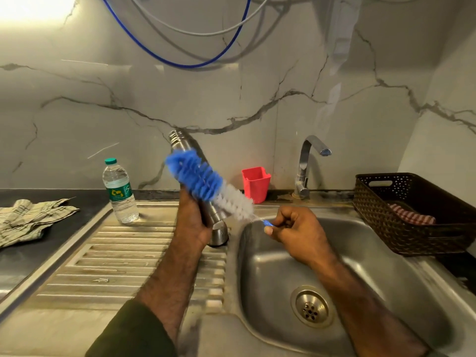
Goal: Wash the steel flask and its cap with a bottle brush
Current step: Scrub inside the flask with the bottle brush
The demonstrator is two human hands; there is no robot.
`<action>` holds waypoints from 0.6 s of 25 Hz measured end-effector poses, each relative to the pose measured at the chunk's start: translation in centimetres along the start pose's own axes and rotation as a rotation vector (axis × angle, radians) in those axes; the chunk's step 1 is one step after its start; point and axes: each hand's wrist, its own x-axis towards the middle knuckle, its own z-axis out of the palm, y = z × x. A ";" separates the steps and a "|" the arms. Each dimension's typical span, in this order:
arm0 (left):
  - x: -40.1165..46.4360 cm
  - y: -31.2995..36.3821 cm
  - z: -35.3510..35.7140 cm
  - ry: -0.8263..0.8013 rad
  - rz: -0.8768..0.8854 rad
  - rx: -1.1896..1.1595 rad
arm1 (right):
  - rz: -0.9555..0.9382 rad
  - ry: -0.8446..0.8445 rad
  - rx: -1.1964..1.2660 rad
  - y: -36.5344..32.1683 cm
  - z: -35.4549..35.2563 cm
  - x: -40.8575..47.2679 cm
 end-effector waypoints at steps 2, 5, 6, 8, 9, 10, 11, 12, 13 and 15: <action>-0.7 -0.8 1.3 -0.023 -0.060 0.096 | -0.083 0.151 0.092 -1.0 1.7 0.2; -0.9 -1.8 1.9 -0.110 -0.012 0.122 | -0.101 0.199 0.138 -1.4 1.8 0.3; -0.8 -1.8 1.6 -0.124 0.023 0.097 | -0.084 0.170 0.124 -1.1 1.3 0.2; -0.4 -0.8 0.6 -0.077 0.075 -0.025 | -0.009 0.053 0.021 -0.1 -0.2 0.0; -0.2 -0.2 0.1 -0.047 0.099 -0.083 | 0.039 -0.021 -0.042 0.4 -1.0 -0.2; 0.0 0.4 -0.5 -0.026 0.108 -0.133 | 0.083 -0.090 -0.085 0.8 -1.7 -0.3; 0.1 0.8 -1.0 -0.017 0.096 -0.176 | 0.111 -0.136 -0.108 1.0 -2.0 -0.4; 0.2 1.0 -1.3 -0.018 0.069 -0.198 | 0.116 -0.149 -0.117 0.8 -2.0 -0.5; 0.3 0.9 -1.2 -0.019 0.039 -0.190 | 0.101 -0.126 -0.113 0.5 -1.6 -0.5; -0.2 0.1 0.0 -0.031 -0.009 -0.094 | 0.046 0.005 -0.042 -0.4 0.1 -0.4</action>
